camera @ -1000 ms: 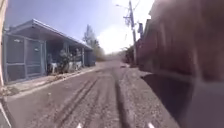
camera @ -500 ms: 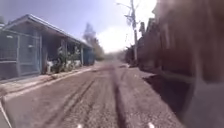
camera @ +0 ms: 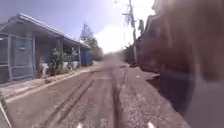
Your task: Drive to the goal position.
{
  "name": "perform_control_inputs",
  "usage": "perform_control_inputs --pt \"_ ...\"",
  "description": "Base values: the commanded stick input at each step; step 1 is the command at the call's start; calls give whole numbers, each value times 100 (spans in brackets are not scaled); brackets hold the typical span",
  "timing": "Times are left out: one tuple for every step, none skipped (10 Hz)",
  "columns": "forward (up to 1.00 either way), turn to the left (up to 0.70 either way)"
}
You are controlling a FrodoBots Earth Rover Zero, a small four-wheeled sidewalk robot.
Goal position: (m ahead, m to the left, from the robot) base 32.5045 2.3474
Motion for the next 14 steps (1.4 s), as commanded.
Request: perform_control_inputs --pt "85 0" --pt "85 -17" --pt "85 -30" --pt "85 -13" --pt "85 0" --pt "85 0" --pt "85 0" --pt "85 0" --pt "85 0" --pt "85 0" --pt "85 0" --pt "85 0" --pt "85 0" --pt "85 0"
